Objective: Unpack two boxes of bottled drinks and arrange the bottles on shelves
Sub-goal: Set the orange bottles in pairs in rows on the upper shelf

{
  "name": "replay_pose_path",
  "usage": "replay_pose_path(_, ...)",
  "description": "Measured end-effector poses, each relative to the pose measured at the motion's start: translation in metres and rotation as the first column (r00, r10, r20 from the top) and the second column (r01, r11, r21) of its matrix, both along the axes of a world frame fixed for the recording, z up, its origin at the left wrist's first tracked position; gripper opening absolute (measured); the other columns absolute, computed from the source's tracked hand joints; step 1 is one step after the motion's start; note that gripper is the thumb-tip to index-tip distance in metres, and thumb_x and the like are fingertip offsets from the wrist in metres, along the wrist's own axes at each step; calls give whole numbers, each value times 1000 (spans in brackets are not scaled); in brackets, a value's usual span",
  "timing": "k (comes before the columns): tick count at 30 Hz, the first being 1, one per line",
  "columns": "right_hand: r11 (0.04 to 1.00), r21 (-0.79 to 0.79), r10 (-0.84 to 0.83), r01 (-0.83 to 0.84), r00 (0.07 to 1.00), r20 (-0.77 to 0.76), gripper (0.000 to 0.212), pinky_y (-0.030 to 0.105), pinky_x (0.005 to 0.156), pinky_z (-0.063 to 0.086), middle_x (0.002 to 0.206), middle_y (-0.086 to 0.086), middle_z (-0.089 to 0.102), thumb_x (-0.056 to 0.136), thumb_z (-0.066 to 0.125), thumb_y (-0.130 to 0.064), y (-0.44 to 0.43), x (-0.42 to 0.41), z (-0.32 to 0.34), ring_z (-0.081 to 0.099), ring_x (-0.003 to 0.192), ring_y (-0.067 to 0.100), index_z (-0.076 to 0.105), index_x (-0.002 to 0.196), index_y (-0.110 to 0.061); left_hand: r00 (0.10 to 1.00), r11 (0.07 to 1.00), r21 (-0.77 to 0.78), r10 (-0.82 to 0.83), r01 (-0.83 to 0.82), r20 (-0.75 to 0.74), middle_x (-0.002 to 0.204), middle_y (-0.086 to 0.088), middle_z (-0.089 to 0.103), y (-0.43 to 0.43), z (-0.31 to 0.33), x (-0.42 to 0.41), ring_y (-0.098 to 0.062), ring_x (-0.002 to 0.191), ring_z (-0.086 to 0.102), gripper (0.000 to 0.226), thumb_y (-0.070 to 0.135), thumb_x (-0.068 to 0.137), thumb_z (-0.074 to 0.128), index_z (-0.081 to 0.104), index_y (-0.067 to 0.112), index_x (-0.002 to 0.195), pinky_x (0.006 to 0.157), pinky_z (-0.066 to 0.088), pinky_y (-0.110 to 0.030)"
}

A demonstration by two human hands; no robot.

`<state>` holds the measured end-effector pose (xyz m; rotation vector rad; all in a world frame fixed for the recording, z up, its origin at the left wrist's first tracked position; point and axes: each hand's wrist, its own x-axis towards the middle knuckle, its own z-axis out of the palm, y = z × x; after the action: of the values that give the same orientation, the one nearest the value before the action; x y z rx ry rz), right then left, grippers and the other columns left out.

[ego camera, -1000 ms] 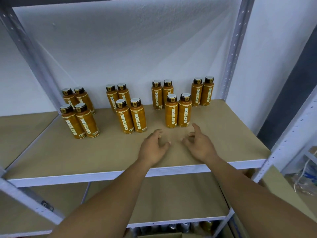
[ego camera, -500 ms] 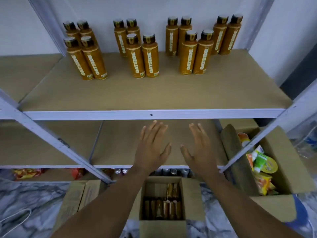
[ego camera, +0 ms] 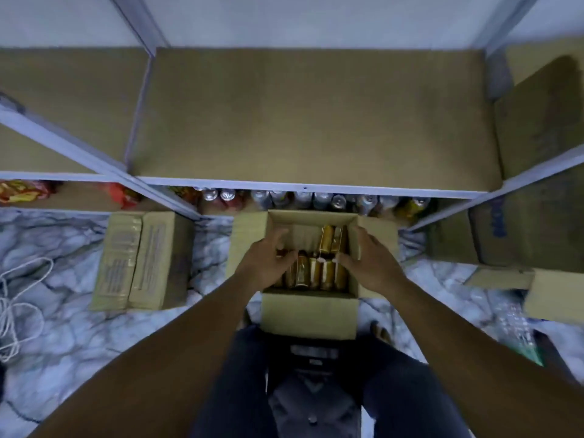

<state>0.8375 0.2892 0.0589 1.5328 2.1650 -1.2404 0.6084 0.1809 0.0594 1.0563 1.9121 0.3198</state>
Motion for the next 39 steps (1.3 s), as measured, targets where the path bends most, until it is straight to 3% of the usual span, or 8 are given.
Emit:
replay_pose_path(5, 984, -100, -150, 149, 989, -1, 78, 40, 96, 50, 155, 9, 45, 99, 59, -50, -13, -13, -133, 57, 126, 33, 16, 161, -30, 999, 999, -53, 13, -11, 43, 124, -4, 67, 2, -133, -6, -20, 102, 66, 65, 42, 99, 65, 36, 27, 155, 91, 54, -35)
replay_pose_path(10, 934, -115, -341, 338, 940, -9, 73, 33, 88, 49, 154, 6, 47, 100, 60, -42, -16, -18, -252, 60, 121, 28, 18, 160, -34, 993, 998, -53, 39, -33, 111, 131, -1, 64, 24, -256, 0, -16, 111, 63, 65, 40, 100, 63, 33, 30, 156, 93, 52, -33)
replay_pose_path(17, 788, -230, -598, 571, 799, -63, 70, 40, 107, 42, 157, 5, 44, 107, 50, -25, -12, -13, -357, 49, 137, 26, 9, 163, -30, 987, 997, 15, 68, -71, 144, 134, -1, 62, 54, -373, 30, -18, 117, 60, 67, 43, 98, 65, 31, 34, 156, 86, 53, -33)
replay_pose_path(20, 739, -242, -662, 628, 743, -93, 70, 39, 104, 42, 159, 6, 42, 107, 51, -26, -9, -14, -380, 47, 139, 26, 10, 163, -30, 976, 994, 5, 107, -110, 191, 143, -3, 56, 62, -392, 39, -20, 123, 57, 71, 42, 98, 65, 27, 36, 157, 92, 56, -41)
replay_pose_path(28, 643, -237, -765, 728, 628, -143, 68, 46, 105, 44, 158, 8, 43, 107, 50, -28, -2, -23, -406, 49, 137, 30, 11, 163, -30, 960, 989, -52, 146, -137, 238, 154, -7, 49, 79, -421, 48, -26, 136, 52, 79, 45, 97, 66, 18, 39, 159, 106, 48, -44)
replay_pose_path(32, 593, -241, -805, 768, 572, -159, 67, 53, 105, 47, 155, 6, 46, 106, 52, -29, -1, -30, -415, 53, 132, 29, 14, 162, -32, 967, 989, -51, 146, -138, 210, 149, -8, 55, 88, -431, 61, -27, 128, 59, 82, 48, 97, 64, 14, 35, 161, 104, 49, -42)
replay_pose_path(35, 587, -205, -809, 783, 563, -167, 65, 49, 103, 48, 152, 3, 49, 106, 52, -31, 1, -34, -422, 55, 130, 27, 17, 161, -34, 972, 986, -48, 165, -159, 169, 139, -7, 63, 94, -441, 70, -27, 124, 62, 85, 53, 96, 64, 12, 34, 160, 109, 44, -49)
replay_pose_path(39, 584, -142, -810, 799, 562, -168, 61, 42, 98, 48, 149, 3, 52, 105, 53, -30, 4, -33, -428, 56, 126, 24, 24, 159, -31, 942, 966, -36, 259, -258, 215, 136, -10, 63, 95, -443, 77, -26, 116, 66, 80, 41, 97, 68, 19, 32, 158, 97, 55, -44)
